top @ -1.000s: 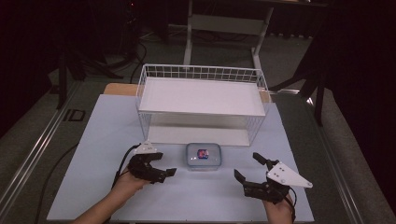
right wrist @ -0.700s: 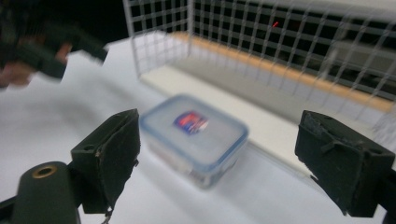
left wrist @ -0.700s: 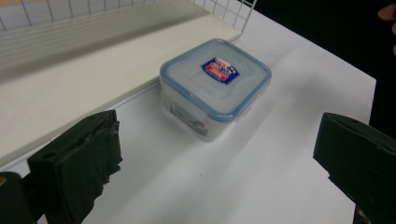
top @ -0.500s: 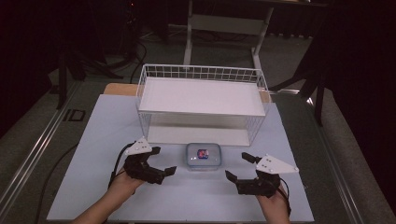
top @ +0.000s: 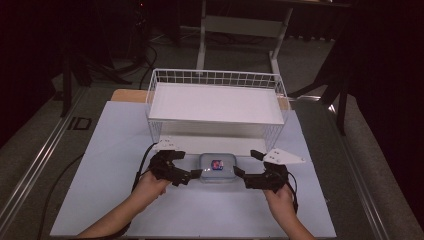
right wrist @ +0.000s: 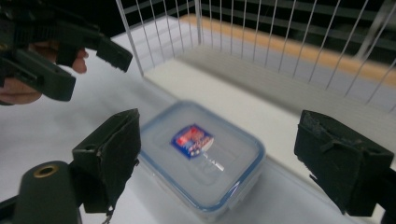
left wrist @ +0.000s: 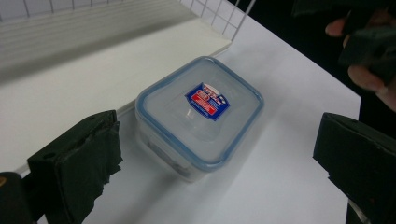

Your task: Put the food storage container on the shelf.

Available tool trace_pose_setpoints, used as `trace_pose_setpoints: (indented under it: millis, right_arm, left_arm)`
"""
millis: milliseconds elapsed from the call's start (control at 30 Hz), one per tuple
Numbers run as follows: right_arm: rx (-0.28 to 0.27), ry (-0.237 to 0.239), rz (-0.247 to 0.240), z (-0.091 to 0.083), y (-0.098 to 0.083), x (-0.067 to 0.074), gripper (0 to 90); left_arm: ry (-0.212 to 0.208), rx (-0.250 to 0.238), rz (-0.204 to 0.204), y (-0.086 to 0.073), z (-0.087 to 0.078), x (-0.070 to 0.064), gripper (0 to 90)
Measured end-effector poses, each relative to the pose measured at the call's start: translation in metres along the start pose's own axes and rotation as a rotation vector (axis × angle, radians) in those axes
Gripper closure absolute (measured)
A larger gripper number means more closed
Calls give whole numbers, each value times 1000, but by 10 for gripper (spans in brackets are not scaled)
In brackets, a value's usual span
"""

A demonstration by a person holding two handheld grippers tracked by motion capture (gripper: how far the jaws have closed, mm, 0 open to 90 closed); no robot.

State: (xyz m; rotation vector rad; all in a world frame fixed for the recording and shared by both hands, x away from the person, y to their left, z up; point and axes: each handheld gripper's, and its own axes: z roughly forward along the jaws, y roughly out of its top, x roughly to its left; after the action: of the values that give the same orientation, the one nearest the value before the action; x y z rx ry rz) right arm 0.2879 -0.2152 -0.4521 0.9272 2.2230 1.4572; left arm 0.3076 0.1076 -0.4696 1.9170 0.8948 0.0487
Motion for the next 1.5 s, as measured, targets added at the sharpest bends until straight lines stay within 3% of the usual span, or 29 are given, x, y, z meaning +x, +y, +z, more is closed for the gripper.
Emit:
trace_pose_setpoints:
  millis: [67,133,167,233,267,333,500,567,700,733,767,800,933,1133,1167,1300,1333,1433,1500]
  right_arm:
    - [40,1,32,7,-1,-5,130]
    - [44,1,52,9,-2,-7,122]
    - [56,1,75,12,-4,-10,120]
    - [97,-2,194,19,-11,-22,121]
    - [97,-2,194,19,-11,-22,121]
    - [119,-25,259,24,-16,-29,129]
    - [144,-23,305,30,-21,-36,130]
    - [169,-8,337,35,-22,-38,137]
    - [192,-9,381,41,-22,-38,144]
    - [207,10,446,45,-23,-41,146]
    - [207,10,446,45,-23,-41,146]
    - [204,34,524,49,-26,-45,185]
    - [229,48,568,55,-29,-47,187]
    - [301,97,654,66,-38,-47,232]
    - [310,101,669,67,-39,-48,252]
    - [322,133,727,70,-44,-52,331]
    - [331,171,748,72,-46,-54,356]
    - [337,197,758,72,-46,-54,381]
    - [347,188,744,72,-44,-53,382]
  left_arm:
    - [-11,10,-15,2,6,2,19]
    - [-9,12,-21,2,9,3,19]
    - [-29,20,-36,3,14,5,19]
    - [-19,40,-46,4,21,7,19]
    - [-14,48,-51,4,24,8,19]
    - [-9,61,-58,4,30,12,20]
    - [6,55,-123,2,38,21,20]
    - [11,68,-136,1,41,25,23]
    - [10,96,-210,-2,47,32,24]
    - [5,98,-231,-3,49,34,54]
    - [20,94,-249,-4,50,35,54]
    - [29,106,-252,-4,51,36,78]
    - [-4,158,-324,-7,60,38,79]
    - [-18,172,-413,-12,65,42,164]
    - [-12,170,-418,-13,65,42,185]
    - [-63,150,-443,-14,65,43,327]
    - [-64,152,-449,-14,65,43,347]
    - [-88,165,-469,-15,66,42,354]
    - [-85,162,-470,-14,66,41,374]
